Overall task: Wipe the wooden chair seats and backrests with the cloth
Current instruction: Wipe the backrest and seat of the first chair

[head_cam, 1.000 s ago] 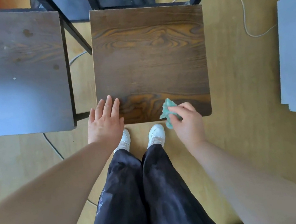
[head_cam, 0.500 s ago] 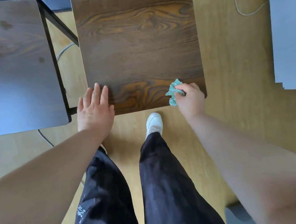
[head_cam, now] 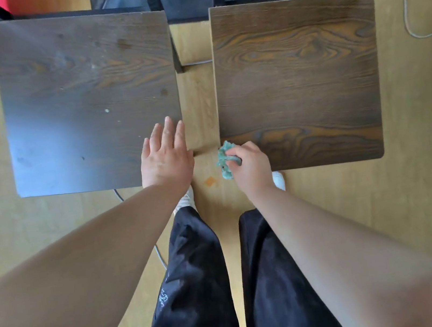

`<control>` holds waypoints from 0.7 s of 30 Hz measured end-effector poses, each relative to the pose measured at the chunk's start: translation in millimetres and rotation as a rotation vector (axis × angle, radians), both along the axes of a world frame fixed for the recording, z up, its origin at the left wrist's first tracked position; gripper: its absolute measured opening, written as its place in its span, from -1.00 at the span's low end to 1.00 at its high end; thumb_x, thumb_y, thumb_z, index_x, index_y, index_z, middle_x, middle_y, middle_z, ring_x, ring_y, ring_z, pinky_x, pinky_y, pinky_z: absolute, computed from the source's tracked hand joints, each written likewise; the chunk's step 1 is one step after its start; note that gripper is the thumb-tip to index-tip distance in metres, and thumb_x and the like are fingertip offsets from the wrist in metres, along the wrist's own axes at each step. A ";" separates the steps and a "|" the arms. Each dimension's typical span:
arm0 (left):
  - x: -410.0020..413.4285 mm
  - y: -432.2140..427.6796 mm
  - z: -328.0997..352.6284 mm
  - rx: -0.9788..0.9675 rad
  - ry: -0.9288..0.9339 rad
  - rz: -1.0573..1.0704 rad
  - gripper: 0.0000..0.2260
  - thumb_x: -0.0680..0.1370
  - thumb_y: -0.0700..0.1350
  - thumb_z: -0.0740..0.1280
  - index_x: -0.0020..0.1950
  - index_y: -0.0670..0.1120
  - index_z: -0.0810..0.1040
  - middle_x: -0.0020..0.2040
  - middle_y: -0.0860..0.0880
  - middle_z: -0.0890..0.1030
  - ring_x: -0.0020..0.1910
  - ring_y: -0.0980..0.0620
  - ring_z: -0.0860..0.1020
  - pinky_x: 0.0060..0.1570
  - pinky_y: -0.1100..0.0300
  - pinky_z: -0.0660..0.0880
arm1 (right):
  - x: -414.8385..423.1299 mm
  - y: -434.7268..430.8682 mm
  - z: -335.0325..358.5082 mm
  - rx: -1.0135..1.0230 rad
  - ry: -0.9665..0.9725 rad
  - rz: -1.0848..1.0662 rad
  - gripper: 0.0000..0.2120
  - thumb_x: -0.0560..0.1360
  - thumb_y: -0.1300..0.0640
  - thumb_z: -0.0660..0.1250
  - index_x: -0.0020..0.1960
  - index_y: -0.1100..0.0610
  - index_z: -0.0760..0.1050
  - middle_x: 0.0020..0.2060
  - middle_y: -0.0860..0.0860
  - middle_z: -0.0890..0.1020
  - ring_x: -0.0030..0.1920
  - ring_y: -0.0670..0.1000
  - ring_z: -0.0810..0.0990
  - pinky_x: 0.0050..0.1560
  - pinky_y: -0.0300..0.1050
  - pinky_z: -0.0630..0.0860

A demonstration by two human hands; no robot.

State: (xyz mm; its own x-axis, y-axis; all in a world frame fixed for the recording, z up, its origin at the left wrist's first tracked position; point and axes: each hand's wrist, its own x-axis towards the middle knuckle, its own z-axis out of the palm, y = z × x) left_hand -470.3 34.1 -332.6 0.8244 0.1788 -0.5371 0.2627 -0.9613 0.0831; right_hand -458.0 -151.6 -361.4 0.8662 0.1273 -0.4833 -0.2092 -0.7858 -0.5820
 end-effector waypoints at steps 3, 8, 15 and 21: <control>6.6 26.8 -2.5 -0.005 0.000 0.015 -0.45 0.67 0.05 0.06 0.62 0.00 -0.04 0.64 -0.03 -0.04 0.60 -0.07 -0.06 0.54 -0.03 -0.05 | -4.3 37.3 0.1 0.025 0.028 -0.004 -0.78 0.53 0.22 0.35 0.16 0.15 0.63 0.05 0.03 0.57 0.02 0.02 0.58 0.07 -0.24 0.51; 25.2 58.7 8.2 -0.031 -0.022 0.018 -0.45 0.67 0.04 0.06 0.62 0.00 -0.05 0.64 -0.02 -0.05 0.60 -0.06 -0.06 0.55 -0.03 -0.03 | 8.4 74.8 14.5 0.065 0.006 -0.126 -0.79 0.53 0.23 0.38 0.15 0.14 0.63 0.06 0.00 0.60 0.01 -0.04 0.60 -0.11 -0.61 0.32; 90.1 69.9 61.5 -0.042 -0.151 -0.154 -0.45 0.68 0.09 -0.01 0.63 0.00 -0.12 0.64 -0.02 -0.09 0.60 -0.05 -0.09 0.56 -0.04 -0.04 | 84.4 89.5 84.8 0.098 -0.211 -0.321 -0.80 0.52 0.22 0.39 0.14 0.11 0.64 0.00 -0.08 0.56 -0.01 -0.10 0.57 0.03 -0.46 0.45; 180.4 59.5 113.9 -0.081 -0.361 -0.198 -0.44 0.68 0.04 0.03 0.63 -0.01 -0.10 0.64 -0.04 -0.05 0.60 -0.07 -0.06 0.56 -0.05 -0.03 | 174.2 73.5 153.2 0.172 -0.385 -0.448 -0.77 0.54 0.15 0.38 0.19 0.04 0.61 0.08 -0.11 0.56 0.06 -0.11 0.59 0.05 -0.29 0.59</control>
